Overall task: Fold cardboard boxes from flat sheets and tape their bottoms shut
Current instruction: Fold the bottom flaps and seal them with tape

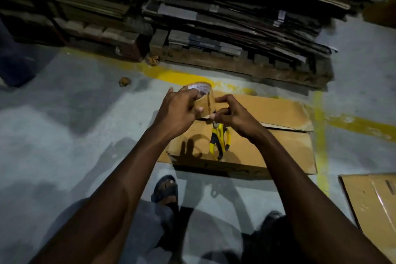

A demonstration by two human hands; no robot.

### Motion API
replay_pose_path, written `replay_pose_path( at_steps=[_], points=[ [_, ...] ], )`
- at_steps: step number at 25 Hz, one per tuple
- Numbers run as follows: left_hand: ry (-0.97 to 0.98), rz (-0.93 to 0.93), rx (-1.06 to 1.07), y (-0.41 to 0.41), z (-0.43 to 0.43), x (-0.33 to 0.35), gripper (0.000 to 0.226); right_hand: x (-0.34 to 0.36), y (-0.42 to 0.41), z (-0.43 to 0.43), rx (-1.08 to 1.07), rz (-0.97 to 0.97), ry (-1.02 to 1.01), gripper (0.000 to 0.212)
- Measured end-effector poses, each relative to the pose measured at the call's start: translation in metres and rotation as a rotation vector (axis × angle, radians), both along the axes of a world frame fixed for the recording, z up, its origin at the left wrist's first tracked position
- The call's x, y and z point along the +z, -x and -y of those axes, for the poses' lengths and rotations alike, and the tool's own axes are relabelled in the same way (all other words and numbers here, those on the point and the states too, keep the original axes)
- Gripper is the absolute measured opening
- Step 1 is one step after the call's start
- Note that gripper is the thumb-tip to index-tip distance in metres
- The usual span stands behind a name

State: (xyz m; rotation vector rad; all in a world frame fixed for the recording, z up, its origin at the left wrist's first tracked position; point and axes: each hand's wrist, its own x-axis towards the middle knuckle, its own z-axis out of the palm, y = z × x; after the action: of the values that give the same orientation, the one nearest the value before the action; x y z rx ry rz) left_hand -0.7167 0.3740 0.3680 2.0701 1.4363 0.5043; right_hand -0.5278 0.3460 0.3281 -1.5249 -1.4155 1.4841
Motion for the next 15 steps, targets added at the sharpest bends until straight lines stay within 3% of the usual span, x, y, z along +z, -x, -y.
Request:
replay_pose_path(
  at_steps=[2,3,6,8,9,10,13,15],
  points=[
    [0.01,0.062,-0.014,-0.003,-0.003,-0.01,0.014,0.0,-0.012,-0.004,0.156,-0.052,0.122,0.011],
    [0.048,0.125,-0.031,-0.004,-0.002,-0.012,0.017,-0.002,-0.018,-0.003,0.246,-0.079,0.169,0.008],
    [0.192,0.289,-0.132,-0.004,-0.004,-0.018,0.012,-0.007,-0.029,0.001,0.493,-0.254,0.337,0.031],
    [0.25,0.337,-0.161,0.0,-0.012,-0.019,0.01,-0.006,-0.03,0.003,0.503,-0.365,0.393,0.029],
    [0.267,0.33,-0.148,0.001,-0.017,-0.018,0.011,-0.007,-0.027,0.002,0.446,-0.332,0.359,0.026],
    [0.268,0.277,-0.114,0.002,-0.02,-0.02,0.01,-0.007,-0.023,0.0,0.375,-0.189,0.27,0.027],
    [0.235,-0.055,-0.004,-0.004,-0.02,-0.027,0.018,-0.016,-0.008,-0.003,0.322,0.595,-0.111,0.027],
    [0.269,-0.078,0.079,-0.011,-0.018,-0.031,0.038,-0.021,-0.006,-0.002,0.278,0.565,-0.071,0.025]
  ],
)
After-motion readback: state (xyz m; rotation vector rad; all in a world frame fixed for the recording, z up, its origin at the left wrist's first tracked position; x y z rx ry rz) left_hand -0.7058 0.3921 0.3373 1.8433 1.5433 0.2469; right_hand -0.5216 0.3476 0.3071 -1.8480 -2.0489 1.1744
